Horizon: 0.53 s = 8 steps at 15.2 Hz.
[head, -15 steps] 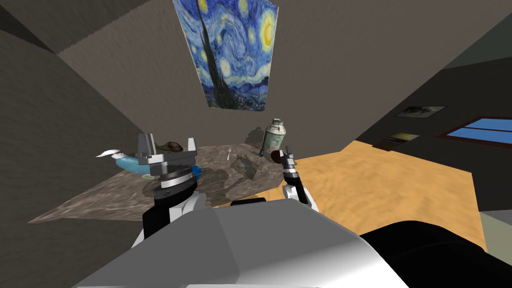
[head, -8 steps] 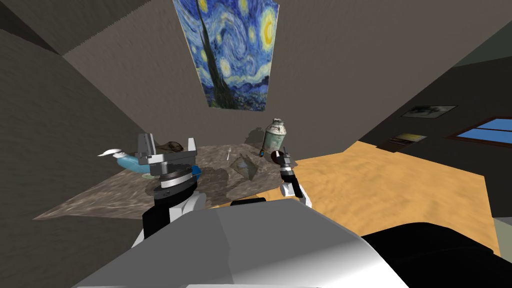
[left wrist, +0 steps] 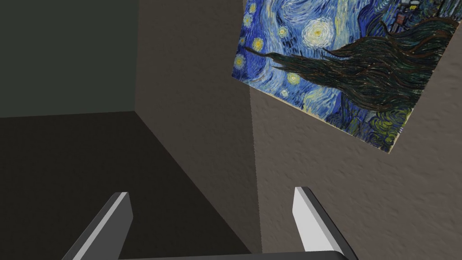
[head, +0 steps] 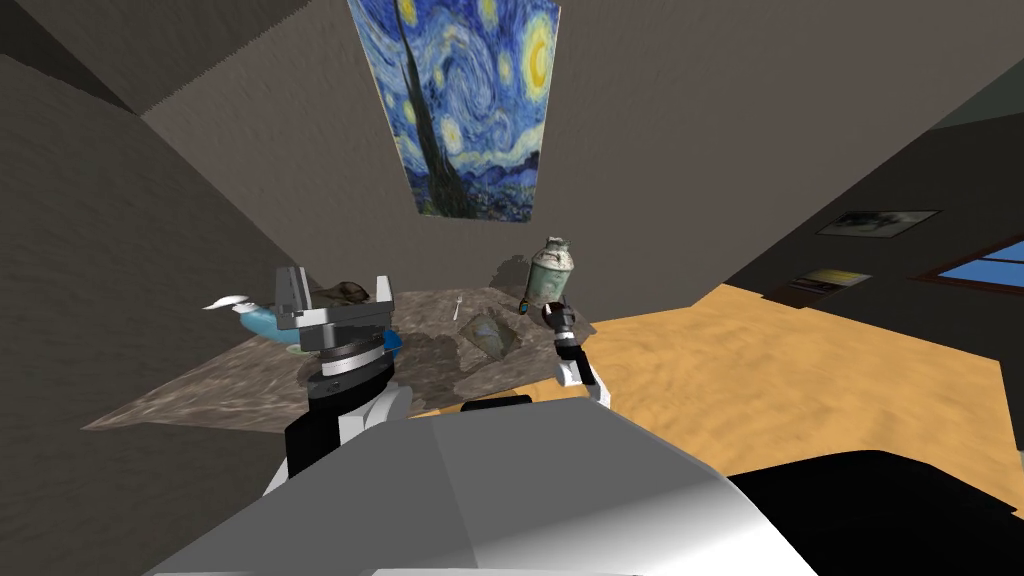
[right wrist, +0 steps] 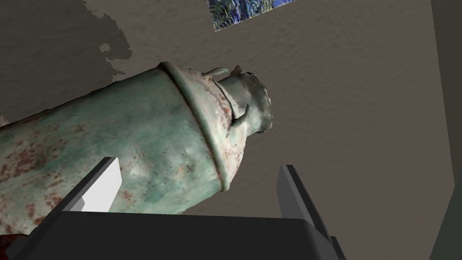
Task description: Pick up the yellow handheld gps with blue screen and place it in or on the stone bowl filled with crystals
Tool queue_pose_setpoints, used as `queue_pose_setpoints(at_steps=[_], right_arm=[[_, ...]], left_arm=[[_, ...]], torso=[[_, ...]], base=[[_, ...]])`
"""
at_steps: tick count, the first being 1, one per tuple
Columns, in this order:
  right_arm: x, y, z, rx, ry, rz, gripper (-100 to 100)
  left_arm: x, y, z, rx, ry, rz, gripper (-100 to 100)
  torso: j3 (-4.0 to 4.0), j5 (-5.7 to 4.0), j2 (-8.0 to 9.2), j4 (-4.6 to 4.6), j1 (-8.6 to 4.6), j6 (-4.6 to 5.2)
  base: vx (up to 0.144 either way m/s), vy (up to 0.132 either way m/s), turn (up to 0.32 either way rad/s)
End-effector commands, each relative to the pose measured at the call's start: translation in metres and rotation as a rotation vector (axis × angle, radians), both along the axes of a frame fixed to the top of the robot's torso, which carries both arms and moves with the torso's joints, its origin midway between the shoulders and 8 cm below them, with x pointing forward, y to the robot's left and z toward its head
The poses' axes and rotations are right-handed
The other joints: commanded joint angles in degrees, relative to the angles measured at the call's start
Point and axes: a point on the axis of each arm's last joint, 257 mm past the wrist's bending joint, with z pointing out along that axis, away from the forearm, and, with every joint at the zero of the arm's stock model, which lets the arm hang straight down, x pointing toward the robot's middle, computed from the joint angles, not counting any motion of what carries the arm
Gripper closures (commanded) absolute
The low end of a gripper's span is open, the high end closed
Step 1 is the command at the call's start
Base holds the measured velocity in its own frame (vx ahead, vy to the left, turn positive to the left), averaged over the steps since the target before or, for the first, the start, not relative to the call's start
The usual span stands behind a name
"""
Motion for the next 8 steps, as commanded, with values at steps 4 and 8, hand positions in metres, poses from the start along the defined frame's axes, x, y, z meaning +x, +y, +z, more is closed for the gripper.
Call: queue_pose_setpoints(at_steps=[4,8], right_arm=[[0.021,0.005,-0.026,0.179,0.058,0.073,-100],[0.036,0.01,-0.046,0.304,0.099,0.117,-100]], left_arm=[[0.0,0.0,0.0,0.0,0.0,0.0,0],[0.0,0.0,0.0,0.0,0.0,0.0,0]], torso=[[0.01,0.0,0.02,0.0,0.0,0.01],[0.01,0.0,0.01,0.0,0.0,0.01]], base=[[0.0,-0.025,0.033],[0.0,-0.025,0.038]])
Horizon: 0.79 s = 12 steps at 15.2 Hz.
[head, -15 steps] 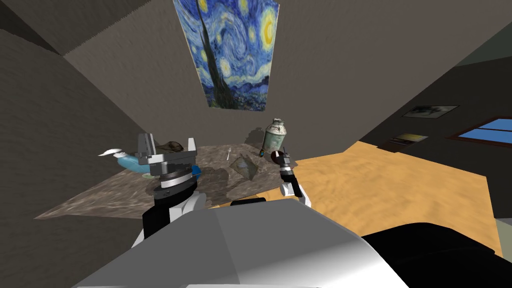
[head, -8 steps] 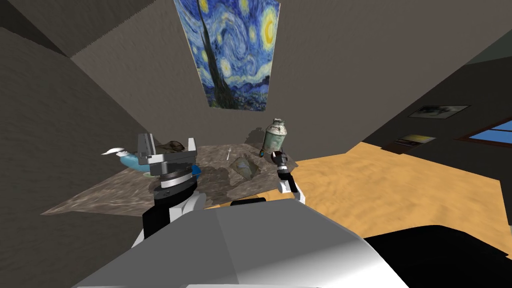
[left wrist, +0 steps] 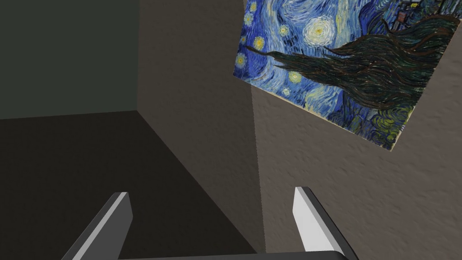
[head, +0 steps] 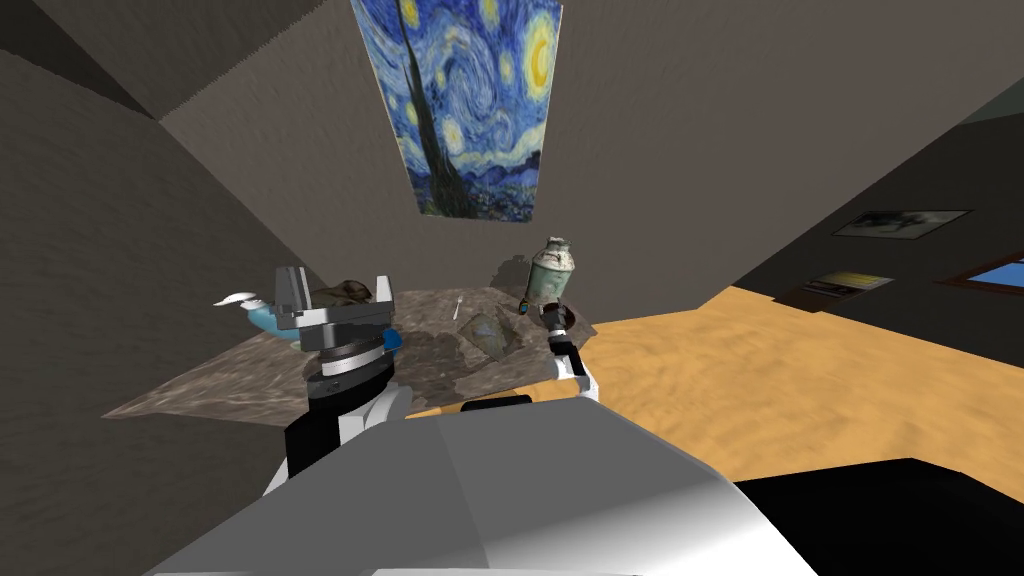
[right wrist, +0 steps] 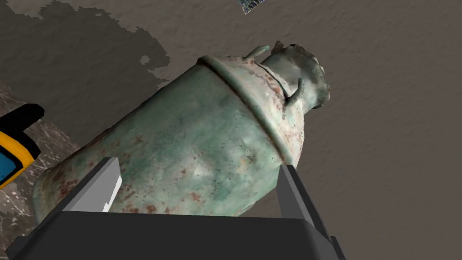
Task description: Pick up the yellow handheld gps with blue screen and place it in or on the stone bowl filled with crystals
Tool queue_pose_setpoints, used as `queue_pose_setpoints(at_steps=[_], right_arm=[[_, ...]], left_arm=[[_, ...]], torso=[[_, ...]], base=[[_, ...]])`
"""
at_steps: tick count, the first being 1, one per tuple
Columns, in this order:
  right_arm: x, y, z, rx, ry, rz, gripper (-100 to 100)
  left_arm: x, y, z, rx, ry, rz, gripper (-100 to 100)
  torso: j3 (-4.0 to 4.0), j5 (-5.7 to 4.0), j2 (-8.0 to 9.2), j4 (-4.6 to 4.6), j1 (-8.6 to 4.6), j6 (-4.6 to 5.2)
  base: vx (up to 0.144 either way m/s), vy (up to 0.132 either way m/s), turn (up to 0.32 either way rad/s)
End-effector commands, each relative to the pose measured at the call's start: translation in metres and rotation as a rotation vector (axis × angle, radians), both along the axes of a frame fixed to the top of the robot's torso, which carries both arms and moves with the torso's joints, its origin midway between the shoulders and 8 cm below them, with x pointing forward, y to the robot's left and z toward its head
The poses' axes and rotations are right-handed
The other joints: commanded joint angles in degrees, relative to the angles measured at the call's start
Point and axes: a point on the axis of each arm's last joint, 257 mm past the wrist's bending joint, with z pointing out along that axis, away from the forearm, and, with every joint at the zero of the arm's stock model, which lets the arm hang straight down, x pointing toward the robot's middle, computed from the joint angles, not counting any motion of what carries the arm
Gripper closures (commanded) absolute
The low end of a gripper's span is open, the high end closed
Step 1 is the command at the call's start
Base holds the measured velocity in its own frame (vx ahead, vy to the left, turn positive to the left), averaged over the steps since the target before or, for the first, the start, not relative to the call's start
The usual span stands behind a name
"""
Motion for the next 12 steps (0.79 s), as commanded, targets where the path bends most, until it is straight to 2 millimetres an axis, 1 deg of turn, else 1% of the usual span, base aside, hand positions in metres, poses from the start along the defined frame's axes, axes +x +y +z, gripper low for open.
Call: queue_pose_setpoints(at_steps=[1,2,3,4,5,6,7,8,9,10,11,12], right_arm=[[0.005,0.003,-0.009,0.059,0.019,0.02,-100],[0.012,0.006,-0.018,0.12,0.038,0.041,-100],[0.012,0.005,-0.019,0.123,0.041,0.042,-100],[0.019,0.008,-0.029,0.184,0.061,0.061,-100],[0.019,0.008,-0.029,0.187,0.062,0.061,-100],[0.026,0.011,-0.039,0.25,0.084,0.079,-100],[0.026,0.011,-0.039,0.251,0.084,0.08,-100],[0.032,0.015,-0.049,0.313,0.106,0.096,-100],[0.032,0.015,-0.049,0.313,0.106,0.096,-100],[0.038,0.018,-0.059,0.375,0.127,0.111,-100],[0.038,0.018,-0.059,0.375,0.127,0.111,-100],[0.044,0.023,-0.068,0.436,0.147,0.125,-100]], left_arm=[[0.0,0.0,0.0,0.0,0.0,0.0,0],[0.0,0.0,0.0,0.0,0.0,0.0,0],[0.0,0.0,0.0,0.0,0.0,0.0,0],[0.0,0.0,0.0,0.0,0.0,0.0,0],[0.0,0.0,0.0,0.0,0.0,0.0,0],[0.0,0.0,0.0,0.0,0.0,0.0,0],[0.0,0.0,0.0,0.0,0.0,0.0,0],[0.0,0.0,0.0,0.0,0.0,0.0,0],[0.0,0.0,0.0,0.0,0.0,0.0,0],[0.0,0.0,0.0,0.0,0.0,0.0,0],[0.0,0.0,0.0,0.0,0.0,0.0,0],[0.0,0.0,0.0,0.0,0.0,0.0,0]], torso=[[0.0,0.0,0.0,0.0,0.0,0.0],[0.0,0.0,0.0,0.0,0.0,0.01],[0.0,0.0,0.0,0.0,0.0,0.0],[0.0,0.0,0.0,0.0,0.0,0.01],[0.0,0.0,0.0,0.0,0.01,0.0],[0.0,0.0,0.0,0.0,0.02,0.01],[0.0,0.0,-0.01,0.0,0.01,0.0],[0.0,0.0,-0.01,0.0,0.01,0.0],[0.0,0.0,-0.01,0.0,-0.01,0.0],[0.0,0.0,0.0,0.0,0.0,0.01],[0.0,0.0,0.01,0.0,0.01,0.0],[0.0,0.01,0.0,0.0,0.02,0.01]], base=[[0.002,-0.025,0.03],[-0.001,-0.028,0.035],[0.0,-0.026,0.037],[0.002,-0.023,0.037],[0.002,-0.022,0.034],[0.002,-0.025,0.039],[0.002,-0.026,0.033],[0.0,-0.032,0.033],[0.0,-0.03,0.034],[0.0,-0.024,0.042],[0.001,-0.02,0.031],[0.004,-0.022,0.033]])
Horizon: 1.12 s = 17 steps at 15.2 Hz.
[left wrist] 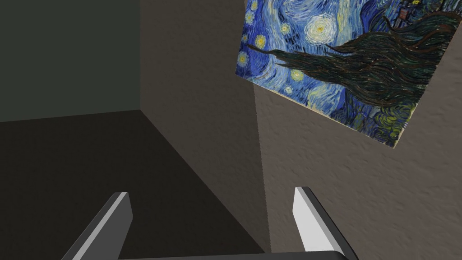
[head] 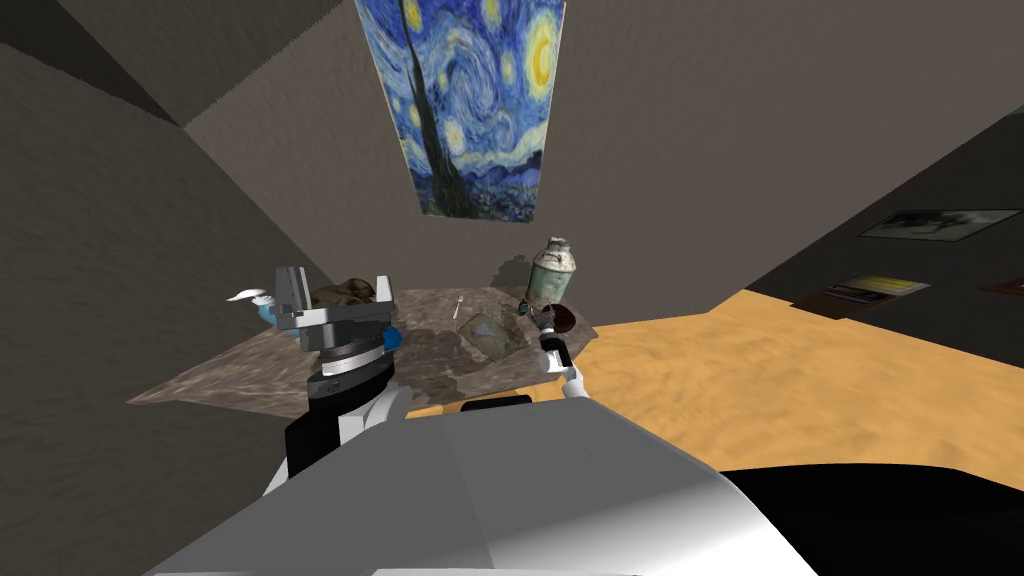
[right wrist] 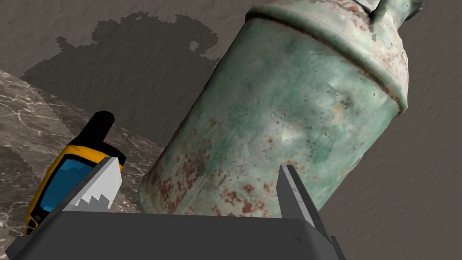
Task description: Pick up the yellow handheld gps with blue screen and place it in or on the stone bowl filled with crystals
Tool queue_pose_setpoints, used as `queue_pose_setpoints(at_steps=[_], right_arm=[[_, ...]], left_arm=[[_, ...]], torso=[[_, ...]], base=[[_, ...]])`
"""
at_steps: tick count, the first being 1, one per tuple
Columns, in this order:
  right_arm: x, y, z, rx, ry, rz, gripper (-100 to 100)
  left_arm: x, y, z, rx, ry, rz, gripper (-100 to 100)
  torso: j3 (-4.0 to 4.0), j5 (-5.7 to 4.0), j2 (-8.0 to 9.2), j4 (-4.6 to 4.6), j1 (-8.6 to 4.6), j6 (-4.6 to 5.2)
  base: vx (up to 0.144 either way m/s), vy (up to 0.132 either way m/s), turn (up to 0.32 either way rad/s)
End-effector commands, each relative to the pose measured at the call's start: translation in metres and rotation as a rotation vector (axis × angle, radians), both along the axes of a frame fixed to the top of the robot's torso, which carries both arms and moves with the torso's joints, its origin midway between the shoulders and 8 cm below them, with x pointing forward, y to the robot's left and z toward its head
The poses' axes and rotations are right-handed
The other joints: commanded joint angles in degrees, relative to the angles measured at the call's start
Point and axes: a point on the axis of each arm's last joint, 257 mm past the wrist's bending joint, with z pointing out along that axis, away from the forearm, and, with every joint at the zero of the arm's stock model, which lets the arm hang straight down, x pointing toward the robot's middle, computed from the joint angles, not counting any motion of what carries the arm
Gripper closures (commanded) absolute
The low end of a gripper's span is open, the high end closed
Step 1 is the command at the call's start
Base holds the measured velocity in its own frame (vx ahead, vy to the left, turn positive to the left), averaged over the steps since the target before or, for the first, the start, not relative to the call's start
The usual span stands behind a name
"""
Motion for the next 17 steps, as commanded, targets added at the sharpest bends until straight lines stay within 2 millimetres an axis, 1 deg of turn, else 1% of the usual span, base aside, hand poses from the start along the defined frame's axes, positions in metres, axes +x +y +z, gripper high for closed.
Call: queue_pose_setpoints(at_steps=[1,2,3,4,5,6,7,9,10,11,12,13,14,15,16,17], right_arm=[[0.005,0.003,-0.008,0.053,0.019,0.013,-100],[0.01,0.008,-0.016,0.112,0.038,0.025,-100],[0.01,0.008,-0.017,0.112,0.04,0.025,-100],[0.015,0.012,-0.024,0.169,0.058,0.037,-100],[0.015,0.012,-0.025,0.169,0.06,0.036,-100],[0.02,0.017,-0.034,0.225,0.08,0.046,-100],[0.02,0.017,-0.034,0.225,0.08,0.046,-100],[0.028,0.029,-0.049,0.33,0.117,0.062,-100],[0.028,0.029,-0.049,0.332,0.117,0.062,-100],[0.031,0.035,-0.056,0.383,0.135,0.068,-100],[0.031,0.035,-0.056,0.383,0.135,0.068,-100],[0.033,0.042,-0.063,0.433,0.151,0.074,-100],[0.033,0.042,-0.063,0.433,0.151,0.074,-100],[0.036,0.05,-0.069,0.482,0.166,0.079,-100],[0.036,0.05,-0.069,0.482,0.166,0.079,-100],[0.037,0.058,-0.074,0.529,0.18,0.084,-100]], left_arm=[[0.0,0.0,0.0,0.0,0.0,0.0,0],[0.0,0.0,0.0,0.0,0.0,0.0,0],[0.0,0.0,0.0,0.0,0.0,0.0,0],[0.0,0.0,0.0,0.0,0.0,0.0,0],[0.0,0.0,0.0,0.0,0.0,0.0,0],[0.0,0.0,0.0,0.0,0.0,0.0,0],[0.0,0.0,0.0,0.0,0.0,0.0,0],[0.0,0.0,0.0,0.0,0.0,0.0,0],[0.0,0.0,0.0,0.0,0.0,0.0,0],[0.0,0.0,0.0,0.0,0.0,0.0,0],[0.0,0.0,0.0,0.0,0.0,0.0,0],[0.0,0.0,0.0,0.0,0.0,0.0,0],[0.0,0.0,0.0,0.0,0.0,0.0,0],[0.0,0.0,0.0,0.0,0.0,0.0,0],[0.0,0.0,0.0,0.0,0.0,0.0,0],[0.0,0.0,0.0,0.0,0.0,0.0,0]], torso=[[0.0,0.0,0.0,0.0,0.0,0.0],[0.0,0.0,0.0,0.0,0.0,0.0],[0.0,0.0,0.0,0.0,-0.01,0.0],[0.0,0.0,0.0,0.0,0.0,0.0],[0.0,0.0,-0.01,0.0,0.0,0.0],[0.0,0.0,-0.01,0.0,0.01,0.0],[-0.01,0.0,-0.01,0.0,0.01,0.0],[-0.01,0.0,-0.01,0.0,0.01,0.0],[-0.01,0.0,-0.03,-0.01,-0.02,-0.01],[-0.01,-0.01,-0.02,-0.01,-0.04,0.01],[-0.01,-0.01,-0.02,-0.01,-0.03,0.01],[-0.01,0.0,-0.02,0.0,-0.03,0.01],[-0.02,0.0,-0.03,0.0,-0.03,0.0],[-0.02,0.0,-0.04,-0.01,-0.03,0.01],[-0.02,0.0,-0.04,-0.01,-0.03,0.01],[-0.02,-0.01,-0.03,-0.01,-0.03,0.01]], base=[[0.004,-0.023,0.029],[0.003,-0.026,0.032],[0.003,-0.023,0.029],[0.004,-0.021,0.037],[0.003,-0.02,0.029],[0.003,-0.019,0.028],[0.003,-0.019,0.027],[0.007,-0.03,0.033],[0.009,-0.038,0.031],[0.007,-0.033,0.025],[0.008,-0.029,0.017],[0.014,-0.033,0.015],[0.014,-0.03,0.015],[0.012,-0.031,0.015],[0.009,-0.032,0.013],[0.01,-0.034,0.009]])
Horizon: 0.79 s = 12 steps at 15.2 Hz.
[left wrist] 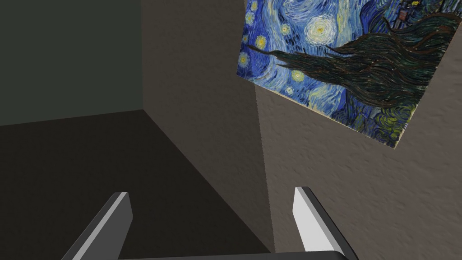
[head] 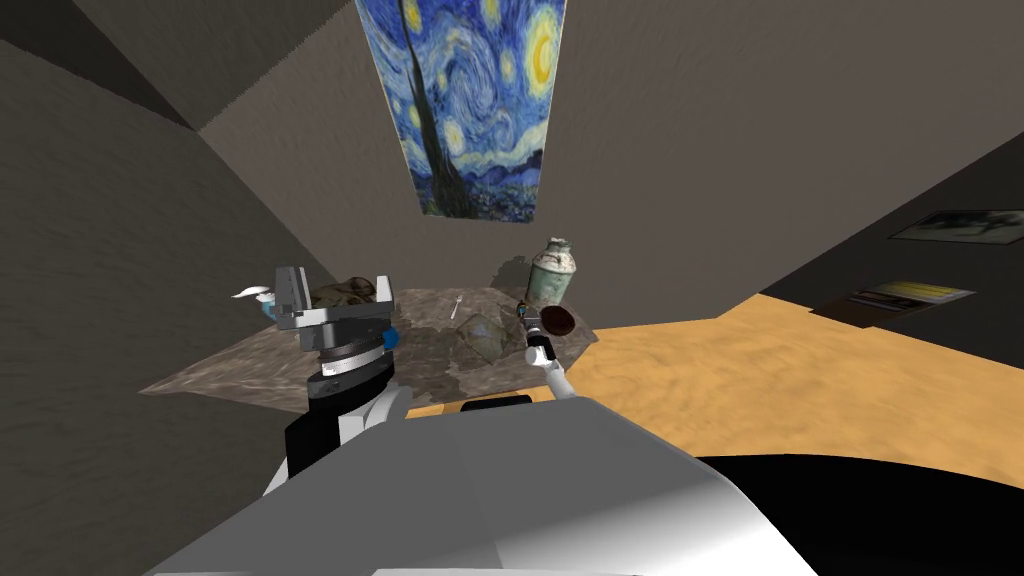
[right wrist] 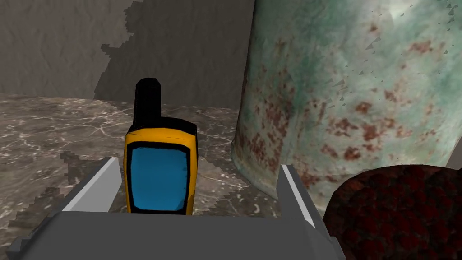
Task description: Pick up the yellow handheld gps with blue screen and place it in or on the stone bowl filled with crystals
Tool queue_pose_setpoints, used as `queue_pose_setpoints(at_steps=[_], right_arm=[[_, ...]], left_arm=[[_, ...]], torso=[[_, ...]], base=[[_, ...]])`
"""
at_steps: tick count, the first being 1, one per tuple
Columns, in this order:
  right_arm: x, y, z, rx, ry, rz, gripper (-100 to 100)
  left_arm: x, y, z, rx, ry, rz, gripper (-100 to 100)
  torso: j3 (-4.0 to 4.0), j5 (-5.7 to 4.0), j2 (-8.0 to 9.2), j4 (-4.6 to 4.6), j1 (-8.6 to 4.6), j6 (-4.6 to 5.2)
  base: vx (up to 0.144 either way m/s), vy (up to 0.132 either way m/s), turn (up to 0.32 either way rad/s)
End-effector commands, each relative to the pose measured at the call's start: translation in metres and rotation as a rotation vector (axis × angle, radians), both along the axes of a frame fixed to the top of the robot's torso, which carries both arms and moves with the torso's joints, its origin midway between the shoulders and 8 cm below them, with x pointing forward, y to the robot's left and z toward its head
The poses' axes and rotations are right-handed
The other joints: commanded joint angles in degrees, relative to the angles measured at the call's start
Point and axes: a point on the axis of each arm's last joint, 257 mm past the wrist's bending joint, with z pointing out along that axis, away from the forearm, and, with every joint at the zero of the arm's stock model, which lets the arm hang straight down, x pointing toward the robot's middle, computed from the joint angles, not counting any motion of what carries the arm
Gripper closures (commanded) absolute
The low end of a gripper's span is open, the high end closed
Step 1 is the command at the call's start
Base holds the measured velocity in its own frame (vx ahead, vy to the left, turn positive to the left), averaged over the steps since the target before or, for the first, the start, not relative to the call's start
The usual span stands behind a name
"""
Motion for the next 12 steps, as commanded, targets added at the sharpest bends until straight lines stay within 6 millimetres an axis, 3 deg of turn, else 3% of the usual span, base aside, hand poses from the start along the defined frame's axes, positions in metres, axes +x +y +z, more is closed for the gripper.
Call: queue_pose_setpoints(at_steps=[1,7,10,11,12], right_arm=[[0.003,0.017,-0.009,0.085,0.026,0.008,-100],[0.005,0.057,-0.017,0.24,0.061,0.023,-100],[0.017,0.041,-0.007,0.219,0.05,0.002,-100],[0.011,0.044,-0.01,0.221,0.051,0.009,-100],[0.012,0.043,-0.009,0.22,0.051,0.008,100]], left_arm=[[0.0,0.0,0.0,0.0,0.0,0.0,0],[0.0,0.0,0.0,0.0,0.0,0.0,0],[0.0,0.0,0.0,0.0,0.0,0.0,0],[0.0,0.0,0.0,0.0,0.0,0.0,0],[0.0,0.0,0.0,0.0,0.0,0.0,0]], torso=[[0.0,0.0,0.0,0.0,0.0,0.0],[-0.05,-0.01,-0.08,-0.02,-0.06,0.01],[-0.05,0.01,-0.1,-0.01,0.04,0.0],[-0.08,0.02,-0.15,-0.02,0.09,-0.01],[-0.07,0.03,-0.12,-0.03,0.11,0.01]], base=[[0.023,-0.045,0.014],[0.032,-0.05,0.003],[0.04,-0.01,0.078],[0.039,0.0,0.049],[0.014,-0.001,0.0]])
